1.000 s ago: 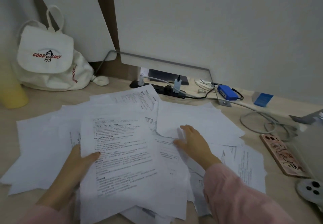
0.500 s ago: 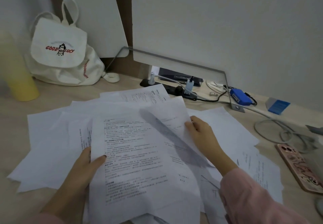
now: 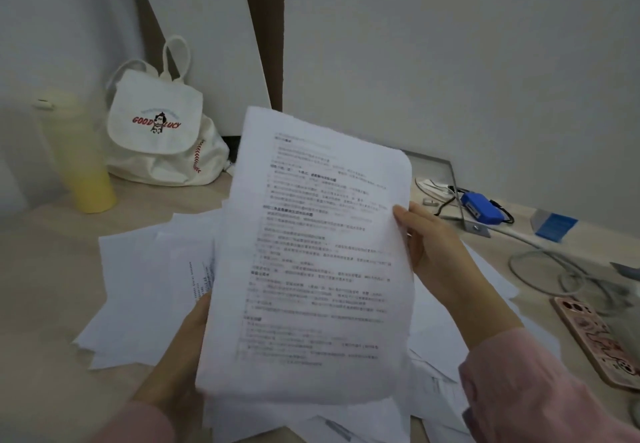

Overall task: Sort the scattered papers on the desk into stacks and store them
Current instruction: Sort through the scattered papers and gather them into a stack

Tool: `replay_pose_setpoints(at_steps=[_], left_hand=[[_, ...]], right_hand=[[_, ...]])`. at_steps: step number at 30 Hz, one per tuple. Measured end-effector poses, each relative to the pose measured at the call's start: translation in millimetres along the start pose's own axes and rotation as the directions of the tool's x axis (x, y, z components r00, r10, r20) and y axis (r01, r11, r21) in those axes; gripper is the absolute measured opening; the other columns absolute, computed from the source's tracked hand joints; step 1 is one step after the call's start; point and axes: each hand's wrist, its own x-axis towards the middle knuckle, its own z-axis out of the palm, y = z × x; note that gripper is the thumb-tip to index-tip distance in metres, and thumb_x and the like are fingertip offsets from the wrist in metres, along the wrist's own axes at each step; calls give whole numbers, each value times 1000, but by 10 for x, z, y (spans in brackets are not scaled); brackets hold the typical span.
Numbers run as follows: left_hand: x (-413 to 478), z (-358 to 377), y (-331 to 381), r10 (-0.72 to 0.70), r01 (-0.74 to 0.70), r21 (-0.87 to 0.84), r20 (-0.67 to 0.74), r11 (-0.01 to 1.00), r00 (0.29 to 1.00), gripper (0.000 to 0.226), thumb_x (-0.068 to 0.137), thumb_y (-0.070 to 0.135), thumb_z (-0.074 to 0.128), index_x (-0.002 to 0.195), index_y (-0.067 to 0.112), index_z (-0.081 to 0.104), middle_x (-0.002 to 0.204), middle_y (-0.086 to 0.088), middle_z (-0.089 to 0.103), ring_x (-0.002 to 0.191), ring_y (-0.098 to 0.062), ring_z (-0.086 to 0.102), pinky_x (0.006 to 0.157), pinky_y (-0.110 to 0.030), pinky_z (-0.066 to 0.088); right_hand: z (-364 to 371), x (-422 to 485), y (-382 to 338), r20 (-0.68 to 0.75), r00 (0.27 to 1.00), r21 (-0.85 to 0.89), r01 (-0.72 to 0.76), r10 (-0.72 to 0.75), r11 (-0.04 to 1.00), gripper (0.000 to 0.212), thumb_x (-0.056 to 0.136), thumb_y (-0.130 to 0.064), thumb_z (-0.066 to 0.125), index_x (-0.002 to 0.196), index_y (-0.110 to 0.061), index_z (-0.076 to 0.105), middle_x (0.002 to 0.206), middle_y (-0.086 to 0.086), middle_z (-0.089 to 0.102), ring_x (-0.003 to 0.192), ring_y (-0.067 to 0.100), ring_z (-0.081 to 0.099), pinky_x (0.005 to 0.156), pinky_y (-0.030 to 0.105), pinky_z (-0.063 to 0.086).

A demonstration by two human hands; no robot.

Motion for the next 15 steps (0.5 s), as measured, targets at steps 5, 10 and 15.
replay_pose_setpoints(at_steps=[5, 10, 15], left_hand=[[52, -14, -1, -14, 14, 79, 2, 997, 1000, 31, 88, 10, 58, 118, 16, 62, 107, -3, 72, 90, -20, 69, 72, -28, 53], [120, 11, 3, -126, 121, -104, -43, 987, 991, 20, 98, 21, 43, 110, 16, 58, 95, -2, 66, 84, -17, 62, 68, -29, 47], [142, 38, -53, -112, 112, -5, -30, 994, 993, 29, 93, 29, 52, 117, 11, 57, 115, -8, 66, 104, -26, 63, 96, -45, 48]], right_hand=[[103, 157, 265, -170, 985, -304, -72, 20, 950, 21, 95, -16, 44, 87, -22, 63, 90, -1, 67, 81, 17, 62, 72, 30, 49], [213, 366, 721, -209, 977, -511, -144, 40, 847, 23, 94, -14, 40, 94, -13, 63, 89, 5, 66, 78, 23, 61, 70, 30, 47], [315, 523, 1031, -219, 975, -555, -146, 26, 819, 27, 95, -11, 37, 110, -5, 59, 109, 14, 64, 96, 29, 60, 83, 36, 46]])
